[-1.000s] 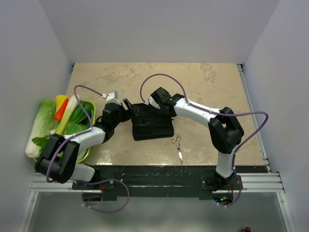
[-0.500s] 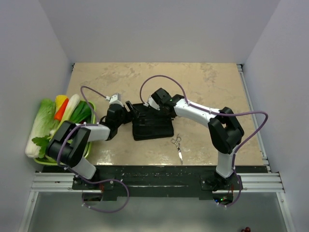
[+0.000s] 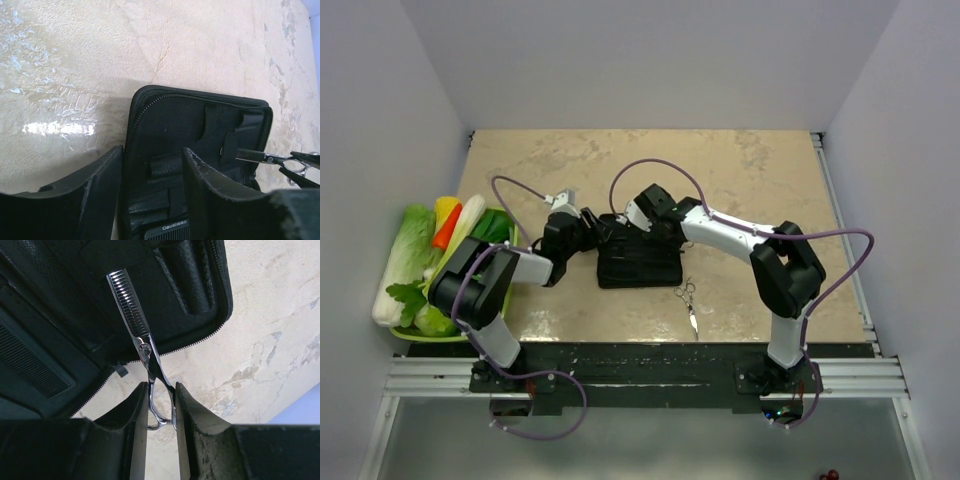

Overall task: Sort the hair-cutting tools
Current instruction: Place the scissors in the hairdressing tool bag.

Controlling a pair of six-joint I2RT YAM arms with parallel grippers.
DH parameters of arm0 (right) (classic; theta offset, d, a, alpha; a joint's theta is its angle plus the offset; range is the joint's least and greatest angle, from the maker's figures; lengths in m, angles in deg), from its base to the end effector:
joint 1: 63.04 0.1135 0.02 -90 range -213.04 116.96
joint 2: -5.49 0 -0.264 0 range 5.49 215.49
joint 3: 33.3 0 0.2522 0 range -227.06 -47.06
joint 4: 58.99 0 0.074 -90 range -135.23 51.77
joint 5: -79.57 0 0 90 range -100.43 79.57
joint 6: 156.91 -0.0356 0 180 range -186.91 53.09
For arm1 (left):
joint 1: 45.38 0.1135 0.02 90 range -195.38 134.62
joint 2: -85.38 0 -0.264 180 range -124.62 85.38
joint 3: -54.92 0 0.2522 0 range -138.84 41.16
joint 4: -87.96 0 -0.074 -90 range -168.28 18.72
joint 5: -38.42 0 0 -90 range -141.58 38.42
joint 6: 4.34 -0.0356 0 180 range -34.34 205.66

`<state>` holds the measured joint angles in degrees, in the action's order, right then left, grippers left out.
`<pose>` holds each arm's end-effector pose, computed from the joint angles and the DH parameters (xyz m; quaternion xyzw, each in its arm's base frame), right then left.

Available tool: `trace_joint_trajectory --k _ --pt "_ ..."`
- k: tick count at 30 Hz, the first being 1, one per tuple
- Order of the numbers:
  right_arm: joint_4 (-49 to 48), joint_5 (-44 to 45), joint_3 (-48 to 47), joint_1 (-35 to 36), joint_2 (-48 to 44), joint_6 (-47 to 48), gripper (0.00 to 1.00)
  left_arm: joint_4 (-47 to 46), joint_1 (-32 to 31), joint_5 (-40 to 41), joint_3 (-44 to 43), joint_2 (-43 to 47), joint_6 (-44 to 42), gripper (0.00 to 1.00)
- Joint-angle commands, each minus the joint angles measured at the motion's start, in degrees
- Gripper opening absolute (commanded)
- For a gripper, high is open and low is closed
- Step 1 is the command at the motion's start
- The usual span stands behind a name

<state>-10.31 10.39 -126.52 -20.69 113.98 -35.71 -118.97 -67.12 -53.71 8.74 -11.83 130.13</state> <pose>0.2998 0.2562 0.2011 -0.5411 0.7919 -0.1537 0.2377 0.2891 -0.1167 0.1346 -0.1554 0.8245 -0.3101 0.4470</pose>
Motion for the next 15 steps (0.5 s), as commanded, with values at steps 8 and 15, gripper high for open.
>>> trace_joint_trajectory --k 8,15 --pt "-3.54 -6.05 0.35 0.1 0.76 1.67 0.19 -5.19 1.78 -2.53 -0.36 0.7 -0.78 0.44" --pt "-6.52 -8.16 2.29 0.1 0.85 2.46 0.17 -5.46 3.01 -6.04 -1.5 0.09 -1.14 0.43"
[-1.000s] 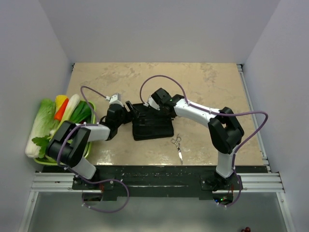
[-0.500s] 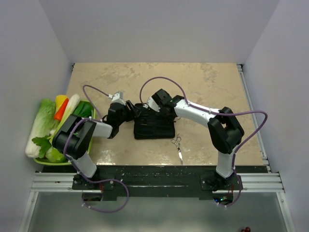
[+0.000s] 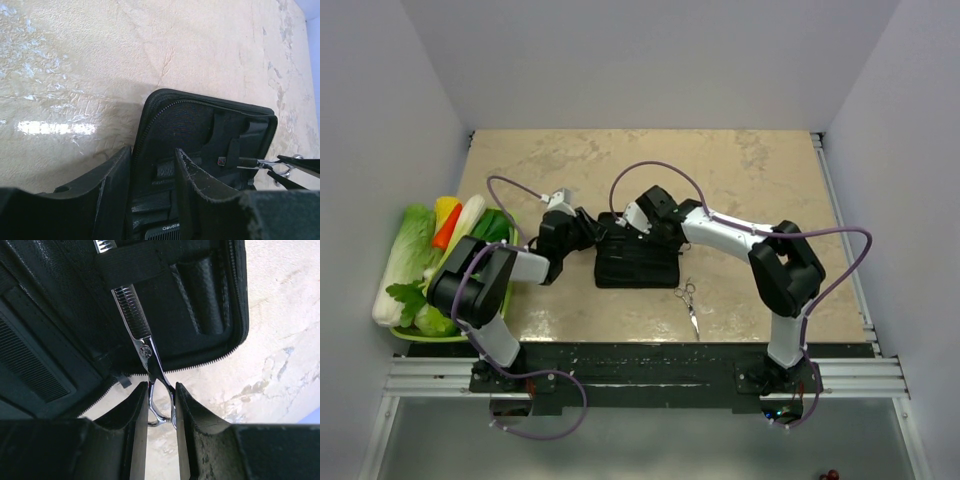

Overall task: Sort the hair-cutting tools
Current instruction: Place the scissors in the hairdressing tool bag.

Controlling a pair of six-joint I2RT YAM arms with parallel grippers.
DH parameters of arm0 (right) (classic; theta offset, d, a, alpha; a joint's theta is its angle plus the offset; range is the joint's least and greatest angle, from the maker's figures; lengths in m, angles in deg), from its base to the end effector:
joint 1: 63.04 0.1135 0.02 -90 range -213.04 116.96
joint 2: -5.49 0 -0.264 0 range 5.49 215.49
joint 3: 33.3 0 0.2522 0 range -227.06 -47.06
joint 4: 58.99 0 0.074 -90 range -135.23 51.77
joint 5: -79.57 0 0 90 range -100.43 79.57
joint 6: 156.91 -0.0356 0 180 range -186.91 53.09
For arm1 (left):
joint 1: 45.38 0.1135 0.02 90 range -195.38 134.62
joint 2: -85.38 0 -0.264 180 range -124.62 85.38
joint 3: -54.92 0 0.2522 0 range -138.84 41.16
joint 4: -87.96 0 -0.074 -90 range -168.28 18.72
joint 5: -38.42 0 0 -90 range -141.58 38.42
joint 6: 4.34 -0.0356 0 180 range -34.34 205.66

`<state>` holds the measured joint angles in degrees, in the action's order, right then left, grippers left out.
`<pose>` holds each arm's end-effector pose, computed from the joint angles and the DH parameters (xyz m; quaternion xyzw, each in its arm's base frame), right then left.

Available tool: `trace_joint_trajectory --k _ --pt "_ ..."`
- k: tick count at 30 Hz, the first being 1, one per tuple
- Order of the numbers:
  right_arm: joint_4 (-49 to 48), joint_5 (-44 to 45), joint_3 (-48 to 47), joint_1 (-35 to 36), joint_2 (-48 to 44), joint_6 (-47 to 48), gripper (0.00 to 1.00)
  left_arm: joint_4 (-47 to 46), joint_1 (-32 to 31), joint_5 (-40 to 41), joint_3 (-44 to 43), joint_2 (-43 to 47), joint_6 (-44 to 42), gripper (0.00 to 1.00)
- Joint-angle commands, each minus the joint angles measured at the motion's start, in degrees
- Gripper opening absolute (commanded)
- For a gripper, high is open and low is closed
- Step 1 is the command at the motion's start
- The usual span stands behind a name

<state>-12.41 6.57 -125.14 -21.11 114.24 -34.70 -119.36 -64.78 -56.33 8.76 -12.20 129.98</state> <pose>0.3004 0.2558 0.1934 -0.5532 0.7885 -0.1241 0.2381 0.2933 -0.1064 0.1333 -0.1589 0.8235 -0.3164 0.4432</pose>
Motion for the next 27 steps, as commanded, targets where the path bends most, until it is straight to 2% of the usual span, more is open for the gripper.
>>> trace_joint_trajectory --k 1,13,27 --pt "-4.78 -4.6 1.0 0.43 0.67 1.54 0.17 -4.98 0.76 -4.55 -1.61 -0.06 -1.07 0.43" --pt "-7.42 -4.16 -0.22 2.45 2.16 4.09 0.18 -3.22 1.82 -10.89 -5.04 -2.17 -3.36 0.39" --pt "-11.99 4.8 3.9 2.89 -0.55 1.72 0.18 -3.57 2.26 -12.38 -5.21 -3.93 -3.18 0.37"
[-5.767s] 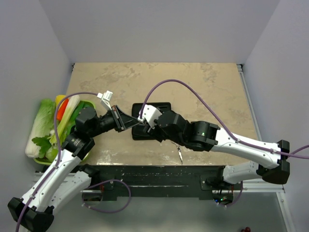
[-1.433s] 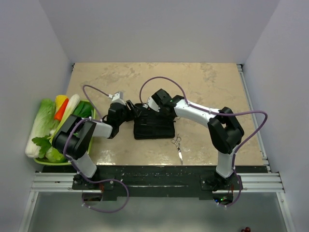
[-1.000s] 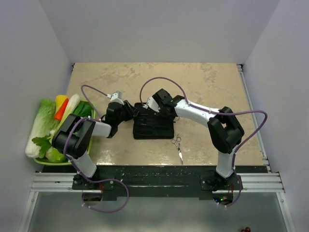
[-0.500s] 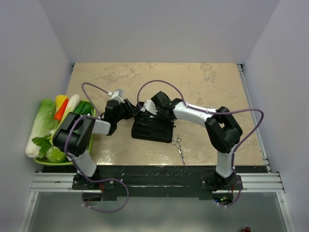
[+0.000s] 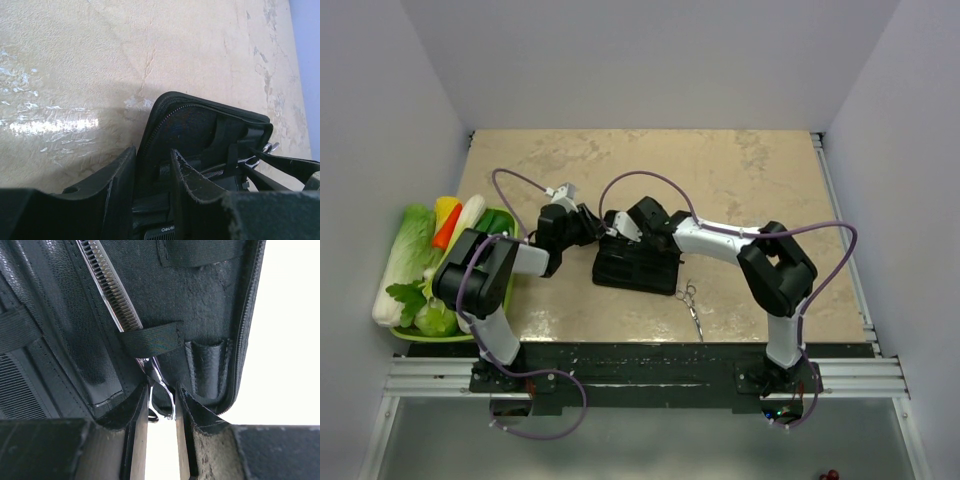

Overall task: Sort the hair-cutting tools
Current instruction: Place the scissors in the hairdressing tool bag.

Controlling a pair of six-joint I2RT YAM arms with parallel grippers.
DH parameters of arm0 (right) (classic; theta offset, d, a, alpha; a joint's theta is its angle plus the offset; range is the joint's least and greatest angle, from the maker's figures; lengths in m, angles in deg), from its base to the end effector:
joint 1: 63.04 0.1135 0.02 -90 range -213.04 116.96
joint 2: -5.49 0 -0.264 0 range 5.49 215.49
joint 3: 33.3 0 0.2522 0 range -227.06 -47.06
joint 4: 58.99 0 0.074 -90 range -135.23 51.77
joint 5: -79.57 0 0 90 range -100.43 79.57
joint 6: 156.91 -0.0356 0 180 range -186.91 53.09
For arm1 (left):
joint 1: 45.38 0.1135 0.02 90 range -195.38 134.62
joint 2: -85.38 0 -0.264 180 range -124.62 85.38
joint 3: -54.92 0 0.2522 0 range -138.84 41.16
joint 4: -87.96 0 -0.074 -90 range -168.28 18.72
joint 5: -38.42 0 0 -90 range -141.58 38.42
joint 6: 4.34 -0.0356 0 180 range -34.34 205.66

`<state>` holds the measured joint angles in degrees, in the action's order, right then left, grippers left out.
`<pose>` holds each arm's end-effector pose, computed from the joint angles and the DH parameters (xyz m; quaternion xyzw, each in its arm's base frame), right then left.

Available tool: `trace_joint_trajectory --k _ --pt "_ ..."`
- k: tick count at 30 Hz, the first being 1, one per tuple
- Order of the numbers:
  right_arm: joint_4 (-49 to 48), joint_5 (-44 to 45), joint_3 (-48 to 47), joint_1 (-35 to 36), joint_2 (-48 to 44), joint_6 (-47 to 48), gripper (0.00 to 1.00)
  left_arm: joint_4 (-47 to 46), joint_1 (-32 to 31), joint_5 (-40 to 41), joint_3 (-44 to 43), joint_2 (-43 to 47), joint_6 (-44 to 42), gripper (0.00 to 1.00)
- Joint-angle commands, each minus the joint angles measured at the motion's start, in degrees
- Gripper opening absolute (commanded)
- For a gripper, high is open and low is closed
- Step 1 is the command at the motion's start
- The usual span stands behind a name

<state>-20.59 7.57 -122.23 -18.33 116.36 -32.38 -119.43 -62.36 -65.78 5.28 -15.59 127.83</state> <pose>0.2930 0.2745 0.1722 -0.5780 0.7610 -0.1282 0.2652 0.3102 -0.1038 0.1317 -0.1157 0.8266 -0.3571 0.4193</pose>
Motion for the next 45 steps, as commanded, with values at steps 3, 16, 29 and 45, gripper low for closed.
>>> trace_joint_trajectory --k 3,16,29,45 --pt "-3.9 5.81 1.35 0.12 -3.64 -1.39 0.18 -3.77 -0.17 -3.12 -1.74 -0.55 -0.86 0.37" --pt "-2.76 6.88 -0.23 0.2 -3.03 -9.73 0.19 -4.91 -0.17 -3.29 -1.12 -0.63 -0.25 0.35" --pt "-1.88 5.03 -3.04 3.1 0.4 -10.7 0.19 -5.17 -0.17 -3.73 -0.86 0.16 -0.07 0.34" --pt "-2.93 -3.05 -8.05 5.83 4.09 -12.28 0.2 -5.88 -0.17 -4.52 -0.77 -0.2 0.37 0.33"
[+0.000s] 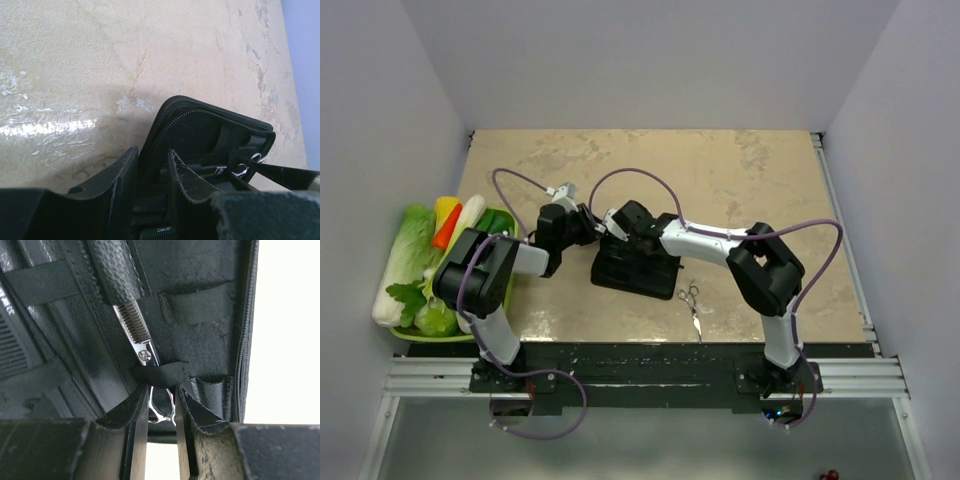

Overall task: Sort the hair-cutting tools
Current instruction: Place the scissors in the hairdressing tool bag.

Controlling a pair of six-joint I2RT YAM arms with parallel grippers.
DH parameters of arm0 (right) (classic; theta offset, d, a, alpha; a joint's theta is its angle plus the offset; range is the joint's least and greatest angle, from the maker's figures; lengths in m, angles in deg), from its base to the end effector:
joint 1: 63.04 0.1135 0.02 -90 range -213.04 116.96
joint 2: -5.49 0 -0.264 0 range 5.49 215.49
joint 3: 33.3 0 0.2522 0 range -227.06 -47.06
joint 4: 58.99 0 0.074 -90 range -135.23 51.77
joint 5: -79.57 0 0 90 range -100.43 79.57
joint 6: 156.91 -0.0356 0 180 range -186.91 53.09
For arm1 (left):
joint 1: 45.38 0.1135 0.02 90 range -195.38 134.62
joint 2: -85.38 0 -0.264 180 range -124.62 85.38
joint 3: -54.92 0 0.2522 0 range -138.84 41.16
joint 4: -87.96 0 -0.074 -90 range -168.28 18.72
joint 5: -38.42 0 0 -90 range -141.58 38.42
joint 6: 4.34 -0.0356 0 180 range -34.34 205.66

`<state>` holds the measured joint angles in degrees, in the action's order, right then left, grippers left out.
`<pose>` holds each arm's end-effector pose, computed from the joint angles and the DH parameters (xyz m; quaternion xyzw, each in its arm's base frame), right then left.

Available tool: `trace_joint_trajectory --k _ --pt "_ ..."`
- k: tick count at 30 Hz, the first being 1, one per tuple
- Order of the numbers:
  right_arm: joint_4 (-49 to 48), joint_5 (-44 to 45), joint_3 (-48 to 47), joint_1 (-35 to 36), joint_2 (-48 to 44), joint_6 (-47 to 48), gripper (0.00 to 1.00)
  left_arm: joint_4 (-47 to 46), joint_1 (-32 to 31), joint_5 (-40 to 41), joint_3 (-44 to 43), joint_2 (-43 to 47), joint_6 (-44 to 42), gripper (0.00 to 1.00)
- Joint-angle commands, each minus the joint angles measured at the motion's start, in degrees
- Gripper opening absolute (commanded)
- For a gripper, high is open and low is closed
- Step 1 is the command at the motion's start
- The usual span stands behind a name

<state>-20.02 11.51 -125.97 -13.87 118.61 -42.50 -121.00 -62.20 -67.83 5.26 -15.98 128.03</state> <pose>0.2810 0.3049 0.1760 -0.5269 0.7884 -0.1238 0.2922 0.3112 -0.1045 0.1326 -0.1059 0.8212 -0.3731 0.4186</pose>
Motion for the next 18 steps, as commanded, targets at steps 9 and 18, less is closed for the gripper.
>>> trace_joint_trajectory --k 9,18 --pt "-2.01 -10.42 -5.03 1.37 4.66 -3.92 0.31 -4.04 -0.32 -2.38 -0.84 0.2 -0.01 0.32" --pt "-1.13 -10.95 -4.14 1.37 -1.93 -4.89 0.52 -4.04 -0.32 -2.21 -0.84 0.02 -0.01 0.32"
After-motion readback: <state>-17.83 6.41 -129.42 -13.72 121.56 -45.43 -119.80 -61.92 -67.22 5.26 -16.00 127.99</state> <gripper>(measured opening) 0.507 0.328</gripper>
